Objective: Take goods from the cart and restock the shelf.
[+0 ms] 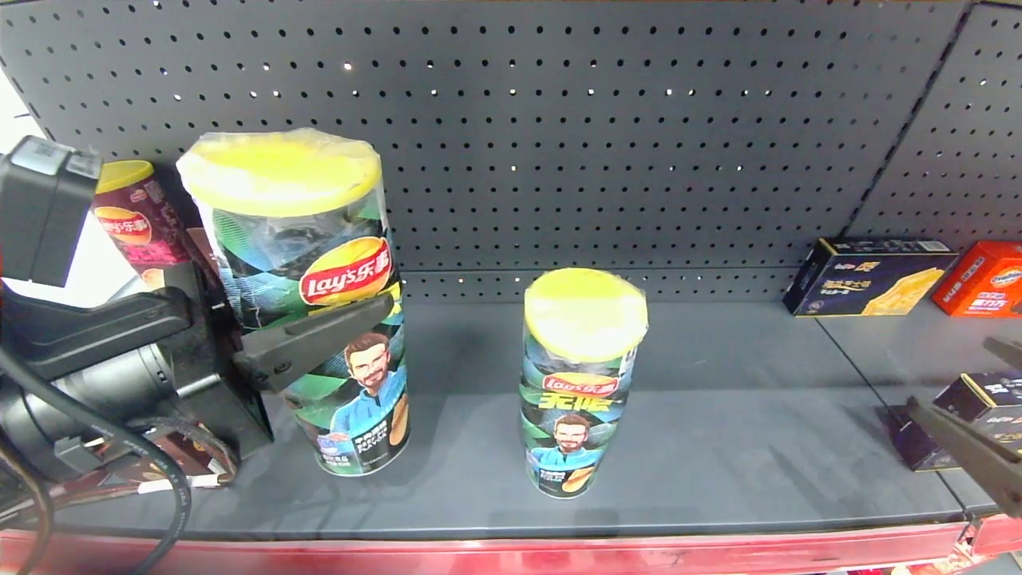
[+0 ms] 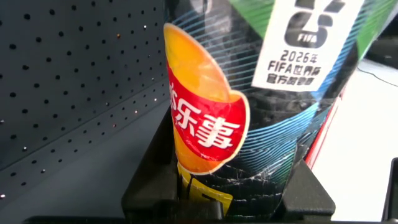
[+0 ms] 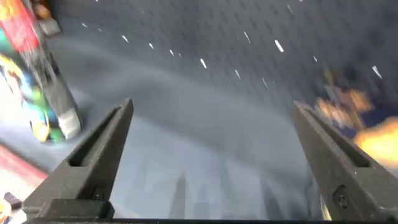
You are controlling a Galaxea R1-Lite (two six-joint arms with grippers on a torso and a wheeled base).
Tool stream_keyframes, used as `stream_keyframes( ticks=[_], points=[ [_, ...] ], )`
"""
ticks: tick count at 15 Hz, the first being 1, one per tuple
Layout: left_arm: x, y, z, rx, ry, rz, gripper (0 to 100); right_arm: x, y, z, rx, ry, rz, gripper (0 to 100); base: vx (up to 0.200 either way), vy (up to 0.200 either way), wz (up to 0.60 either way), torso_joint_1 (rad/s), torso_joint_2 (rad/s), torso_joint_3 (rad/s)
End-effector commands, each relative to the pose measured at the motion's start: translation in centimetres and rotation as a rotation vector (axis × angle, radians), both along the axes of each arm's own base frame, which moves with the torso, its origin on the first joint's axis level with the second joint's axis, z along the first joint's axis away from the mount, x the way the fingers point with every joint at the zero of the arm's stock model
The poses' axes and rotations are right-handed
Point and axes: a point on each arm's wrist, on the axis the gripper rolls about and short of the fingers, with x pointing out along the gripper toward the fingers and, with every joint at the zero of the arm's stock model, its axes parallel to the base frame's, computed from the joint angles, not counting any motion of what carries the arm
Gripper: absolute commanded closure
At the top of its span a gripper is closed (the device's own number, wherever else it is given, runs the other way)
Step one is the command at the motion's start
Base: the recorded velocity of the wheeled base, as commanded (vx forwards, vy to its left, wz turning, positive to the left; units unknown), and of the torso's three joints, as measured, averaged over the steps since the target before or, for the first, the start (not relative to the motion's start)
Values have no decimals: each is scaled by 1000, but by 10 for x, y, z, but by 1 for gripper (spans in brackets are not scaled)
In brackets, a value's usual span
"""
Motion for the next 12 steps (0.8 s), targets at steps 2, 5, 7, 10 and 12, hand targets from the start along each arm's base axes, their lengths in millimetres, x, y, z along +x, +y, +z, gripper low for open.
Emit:
stream_keyframes(
  ticks=[2, 5, 7, 10, 12],
  points=[
    [-10, 4, 6, -14, -32, -5, 100, -57, -16, -41, 35, 41, -180, 0, 0, 0, 0, 0, 0, 0],
    [-23, 10, 0, -13, -29, -3, 100, -85, -24, -78, 34, 98, -311, 0, 0, 0, 0, 0, 0, 0],
    [-34, 15, -7, -10, -24, -3, 100, -104, -27, -102, 73, 126, -324, 0, 0, 0, 0, 0, 0, 0],
    [-39, 17, -9, -11, -25, -5, 100, -103, -29, -109, 70, 205, -417, 0, 0, 0, 0, 0, 0, 0],
    [-38, 16, -7, -14, -32, -6, 100, -103, -29, -109, 84, 207, -400, 0, 0, 0, 0, 0, 0, 0]
  ],
)
